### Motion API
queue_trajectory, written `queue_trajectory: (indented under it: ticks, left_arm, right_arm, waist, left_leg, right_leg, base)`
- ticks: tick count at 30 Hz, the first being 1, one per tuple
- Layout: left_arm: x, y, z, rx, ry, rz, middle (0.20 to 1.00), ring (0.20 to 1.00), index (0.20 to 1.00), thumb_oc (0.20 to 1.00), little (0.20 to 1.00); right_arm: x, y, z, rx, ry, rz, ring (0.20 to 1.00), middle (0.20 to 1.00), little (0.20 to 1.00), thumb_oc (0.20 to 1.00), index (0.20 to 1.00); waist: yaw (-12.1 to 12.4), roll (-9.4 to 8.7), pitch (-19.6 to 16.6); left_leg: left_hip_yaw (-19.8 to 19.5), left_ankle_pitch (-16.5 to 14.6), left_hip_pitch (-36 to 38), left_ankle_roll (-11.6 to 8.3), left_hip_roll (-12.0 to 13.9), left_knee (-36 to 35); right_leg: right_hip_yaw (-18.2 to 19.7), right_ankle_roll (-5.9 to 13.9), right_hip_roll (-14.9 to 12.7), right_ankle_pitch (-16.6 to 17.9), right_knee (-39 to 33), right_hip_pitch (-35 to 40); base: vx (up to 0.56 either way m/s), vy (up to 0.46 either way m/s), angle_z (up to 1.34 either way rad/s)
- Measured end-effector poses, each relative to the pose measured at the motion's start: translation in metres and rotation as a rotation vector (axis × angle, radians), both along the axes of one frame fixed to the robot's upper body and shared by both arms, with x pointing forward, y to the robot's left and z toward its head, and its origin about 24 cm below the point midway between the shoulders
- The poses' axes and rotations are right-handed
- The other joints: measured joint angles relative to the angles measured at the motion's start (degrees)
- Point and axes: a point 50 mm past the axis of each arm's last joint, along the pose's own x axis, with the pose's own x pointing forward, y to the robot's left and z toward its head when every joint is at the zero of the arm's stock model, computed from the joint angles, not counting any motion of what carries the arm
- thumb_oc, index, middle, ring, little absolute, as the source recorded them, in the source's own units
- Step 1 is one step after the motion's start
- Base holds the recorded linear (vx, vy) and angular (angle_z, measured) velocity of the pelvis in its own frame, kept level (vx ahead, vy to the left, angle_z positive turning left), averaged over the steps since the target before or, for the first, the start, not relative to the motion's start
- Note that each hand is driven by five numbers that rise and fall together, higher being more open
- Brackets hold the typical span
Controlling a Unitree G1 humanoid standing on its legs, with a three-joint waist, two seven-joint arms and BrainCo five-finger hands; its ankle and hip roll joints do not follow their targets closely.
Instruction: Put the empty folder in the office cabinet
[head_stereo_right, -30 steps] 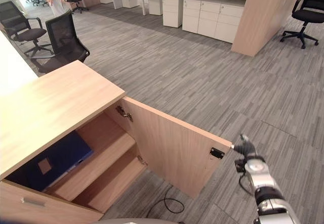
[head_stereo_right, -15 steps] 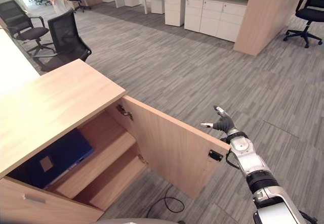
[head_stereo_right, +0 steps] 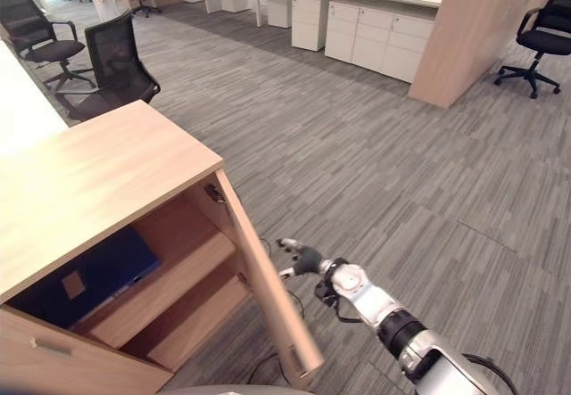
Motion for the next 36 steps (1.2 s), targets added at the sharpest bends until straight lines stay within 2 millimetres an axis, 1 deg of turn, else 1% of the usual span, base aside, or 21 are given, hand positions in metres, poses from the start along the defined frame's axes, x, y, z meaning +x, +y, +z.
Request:
queue_trajectory:
  ticks: [2, 6, 9, 13, 16, 17, 18, 19, 21, 22, 23, 24, 25, 26, 27, 28, 29, 33, 34, 35, 36]
  left_arm:
    - [-0.002, 0.0, 0.0, -0.004, 0.0, 0.021, 1.0, 1.0, 1.0, 1.0, 1.0]
    - [-0.01, 0.012, 0.002, 0.025, 0.014, 0.06, 1.0, 1.0, 1.0, 1.0, 1.0]
    - [-0.013, 0.017, 0.003, 0.035, 0.004, 0.117, 1.0, 1.0, 1.0, 1.0, 1.0]
    - [-0.016, 0.026, 0.005, 0.052, 0.006, 0.17, 1.0, 1.0, 1.0, 1.0, 1.0]
    - [-0.021, 0.038, 0.008, 0.087, 0.035, 0.213, 1.0, 1.0, 1.0, 1.0, 1.0]
    - [-0.01, 0.042, 0.009, 0.098, 0.022, 0.211, 1.0, 1.0, 1.0, 1.0, 1.0]
    - [-0.007, 0.042, 0.01, 0.1, 0.014, 0.211, 1.0, 1.0, 1.0, 1.0, 1.0]
    - [0.0, 0.044, 0.01, 0.107, -0.001, 0.213, 1.0, 1.0, 1.0, 1.0, 1.0]
    - [0.008, 0.052, 0.013, 0.137, 0.006, 0.228, 1.0, 1.0, 1.0, 1.0, 1.0]
    - [0.014, 0.057, 0.016, 0.16, -0.006, 0.231, 1.0, 1.0, 1.0, 1.0, 1.0]
    - [0.018, 0.059, 0.017, 0.167, -0.016, 0.234, 1.0, 1.0, 1.0, 1.0, 1.0]
    - [0.022, 0.058, 0.017, 0.172, -0.022, 0.246, 1.0, 1.0, 1.0, 1.0, 1.0]
    - [0.027, 0.053, 0.016, 0.163, -0.028, 0.248, 1.0, 1.0, 1.0, 1.0, 1.0]
    - [0.032, 0.046, 0.014, 0.157, -0.033, 0.246, 1.0, 1.0, 1.0, 1.0, 1.0]
    - [0.028, 0.039, 0.012, 0.141, -0.023, 0.24, 1.0, 1.0, 1.0, 1.0, 1.0]
    - [0.022, 0.03, 0.008, 0.122, -0.007, 0.225, 1.0, 1.0, 1.0, 1.0, 1.0]
    - [0.023, 0.029, 0.008, 0.12, -0.014, 0.216, 1.0, 1.0, 1.0, 1.0, 1.0]
    - [0.033, 0.039, 0.012, 0.154, -0.047, 0.153, 1.0, 1.0, 1.0, 1.0, 1.0]
    - [0.035, 0.04, 0.013, 0.157, -0.053, 0.142, 1.0, 1.0, 1.0, 1.0, 1.0]
    - [0.033, 0.042, 0.013, 0.161, -0.05, 0.116, 1.0, 1.0, 1.0, 1.0, 1.0]
    - [0.033, 0.039, 0.012, 0.152, -0.05, 0.097, 1.0, 1.0, 1.0, 1.0, 1.0]
  right_arm:
    - [-0.005, 0.016, 0.002, 0.02, 0.007, 0.046, 1.0, 1.0, 1.0, 1.0, 1.0]
    - [-0.001, 0.014, 0.003, 0.011, 0.001, 0.032, 1.0, 1.0, 1.0, 1.0, 1.0]
    - [0.002, 0.013, 0.004, 0.004, -0.015, 0.018, 1.0, 1.0, 1.0, 1.0, 1.0]
    - [0.002, 0.024, 0.006, 0.011, -0.018, 0.053, 1.0, 1.0, 1.0, 1.0, 1.0]
    - [-0.009, 0.048, 0.006, 0.026, 0.001, 0.159, 1.0, 1.0, 1.0, 1.0, 1.0]
    - [-0.014, 0.056, 0.005, 0.039, 0.012, 0.189, 1.0, 1.0, 1.0, 1.0, 1.0]
    - [-0.015, 0.061, 0.006, 0.052, 0.015, 0.202, 1.0, 1.0, 1.0, 1.0, 1.0]
    - [-0.018, 0.07, 0.008, 0.076, 0.015, 0.218, 1.0, 1.0, 1.0, 1.0, 1.0]
    - [-0.022, 0.083, 0.013, 0.116, 0.006, 0.241, 1.0, 1.0, 1.0, 1.0, 1.0]
    - [-0.024, 0.089, 0.016, 0.137, 0.001, 0.253, 1.0, 1.0, 1.0, 1.0, 1.0]
    - [-0.025, 0.091, 0.016, 0.146, 0.001, 0.256, 1.0, 1.0, 1.0, 1.0, 1.0]
    - [-0.025, 0.09, 0.015, 0.143, 0.002, 0.256, 1.0, 1.0, 1.0, 1.0, 1.0]
    - [-0.024, 0.083, 0.012, 0.124, 0.002, 0.24, 1.0, 1.0, 1.0, 1.0, 1.0]
    - [-0.022, 0.07, 0.007, 0.094, 0.006, 0.211, 1.0, 1.0, 1.0, 1.0, 1.0]
    - [-0.023, 0.062, 0.003, 0.068, 0.016, 0.21, 1.0, 1.0, 1.0, 1.0, 1.0]
    - [-0.028, 0.054, -0.005, 0.04, 0.035, 0.198, 1.0, 1.0, 1.0, 1.0, 1.0]
    - [-0.031, 0.049, -0.01, 0.022, 0.045, 0.187, 1.0, 1.0, 1.0, 1.0, 1.0]
    - [-0.022, 0.054, -0.002, 0.054, 0.028, 0.157, 1.0, 1.0, 1.0, 1.0, 1.0]
    - [-0.018, 0.053, 0.0, 0.069, 0.023, 0.136, 1.0, 1.0, 1.0, 1.0, 1.0]
    - [-0.016, 0.05, -0.003, 0.077, 0.034, 0.089, 1.0, 1.0, 1.0, 1.0, 1.0]
    - [-0.018, 0.046, -0.01, 0.065, 0.056, 0.052, 1.0, 1.0, 1.0, 1.0, 1.0]
  waist:
    - [0.8, -0.75, 0.1]
    - [2.1, -2.48, 0.3]
    - [3.8, -4.7, 1.0]
    - [6.5, -6.76, 2.0]
    - [9.4, -8.27, 3.8]
    - [9.9, -8.89, 4.9]
    - [10.3, -9.33, 5.5]
    - [11.5, -9.35, 6.3]
    - [11.4, -11.38, 7.7]
    - [11.2, -12.83, 8.6]
    - [11.2, -13.64, 9.1]
    - [10.9, -14.01, 8.9]
    - [9.8, -13.52, 8.9]
    - [8.5, -11.17, 8.2]
    - [7.8, -9.0, 7.7]
    - [6.6, -6.29, 6.2]
    - [6.0, -4.88, 5.5]
    - [6.9, -3.82, 5.6]
    - [7.3, -3.21, 5.5]
    - [7.3, -3.61, 5.1]
    - [7.7, -2.88, 4.4]
  left_leg:
    - [-0.5, 0.4, -0.5, -0.56, 0.0, 0.0]
    - [-2.2, 0.8, -2.3, -1.2, 0.0, 0.4]
    - [-4.1, 1.4, -4.1, -2.22, 0.6, 0.9]
    - [-6.9, 1.9, -6.0, -3.7, 1.4, 0.7]
    - [-10.2, 2.7, -8.7, -4.95, 2.0, 1.6]
    - [-10.3, 3.5, -11.0, -6.02, 2.0, 2.9]
    - [-9.4, 3.8, -11.4, -6.23, 2.1, 2.9]
    - [-5.2, 3.0, -12.4, -5.4, 3.6, 2.4]
    - [5.6, 2.5, -14.2, -4.62, 6.3, 6.1]
    - [9.8, 2.5, -14.5, -4.65, 6.9, 7.8]
    - [11.6, 2.5, -14.1, -4.65, 7.2, 8.6]
    - [15.1, 2.5, -13.7, -4.69, 7.6, 11.2]
    - [19.0, 2.5, -12.5, -4.66, 7.7, 13.7]
    - [21.9, 2.6, -9.3, -4.67, 7.8, 13.7]
    - [22.8, 2.6, -7.9, -4.85, 8.2, 12.6]
    - [21.7, 3.5, -6.5, -4.02, 7.2, 9.0]
    - [20.9, 3.2, -5.1, -2.58, 5.3, 5.1]
    - [15.9, 1.7, -5.0, 0.73, 3.0, 2.3]
    - [15.0, 1.6, -5.3, 0.78, 3.0, 2.6]
    - [14.2, 1.6, -5.3, 0.79, 2.0, 3.4]
    - [13.3, 1.6, -5.1, 0.79, 1.6, 3.5]
  right_leg:
    - [-0.4, -0.05, 0.0, 0.0, 0.0, -0.2]
    - [-1.8, 0.14, 0.0, 0.1, 0.2, -0.9]
    - [-3.6, -0.02, 0.5, 0.0, 0.2, -1.4]
    - [-6.5, -0.78, 1.7, -0.6, 0.3, -1.9]
    - [-10.4, -1.32, 2.7, -1.4, 0.4, -2.0]
    - [-14.0, -1.95, 2.1, -2.0, 0.1, -2.3]
    - [-15.8, -2.56, 2.1, -2.5, 0.2, -2.3]
    - [-17.6, -3.32, 2.1, -2.8, 0.7, -2.2]
    - [-21.9, -4.76, 0.1, -2.9, 0.8, -2.6]
    - [-23.8, -4.71, -1.4, -3.1, 1.1, -2.4]
    - [-24.6, -4.58, -2.6, -3.2, 1.9, -2.6]
    - [-27.1, -4.02, -4.4, -3.0, 2.1, -2.3]
    - [-30.5, -2.93, -6.7, -2.6, 2.7, -1.2]
    - [-33.0, -0.97, -9.2, -3.2, 5.1, -0.2]
    - [-35.0, -0.14, -10.2, -3.4, 7.0, 0.4]
    - [-34.8, 0.32, -10.9, -3.6, 8.8, 0.5]
    - [-34.4, 0.93, -12.5, -3.8, 11.2, 0.0]
    - [-34.1, 2.15, -12.9, -4.5, 10.7, 0.8]
    - [-33.7, 2.75, -12.1, -3.5, 8.3, 1.1]
    - [-35.0, 3.13, -12.1, 1.3, 4.9, 2.5]
    - [-36.1, 3.69, -12.7, 1.1, 4.9, 3.7]
  base:
    - [-0.02, -0.049, 0.23]
    - [-0.04, -0.124, 0.16]
    - [-0.03, -0.123, 0.29]
    - [-0.02, -0.143, 0.36]
    - [-0.06, -0.14, 0.76]
    - [0.01, -0.026, 1.26]
    - [-0.04, -0.024, 1.32]
    - [-0.08, 0.011, 0.94]
    - [-0.07, 0.012, 1.02]
    - [-0.07, 0.054, 1.0]
    - [-0.05, 0.114, 0.9]
    - [-0.02, 0.104, 1.17]
    - [-0.03, 0.359, 1.61]
    - [-0.01, 0.365, 1.58]
    - [-0.01, 0.456, 1.35]
    - [-0.03, 0.345, 1.14]
    - [-0.04, 0.359, 1.19]
    - [-0.04, 0.19, 0.67]
    - [-0.07, 0.305, 0.51]
    - [-0.04, 0.23, 0.58]
    - [-0.03, 0.224, 0.63]
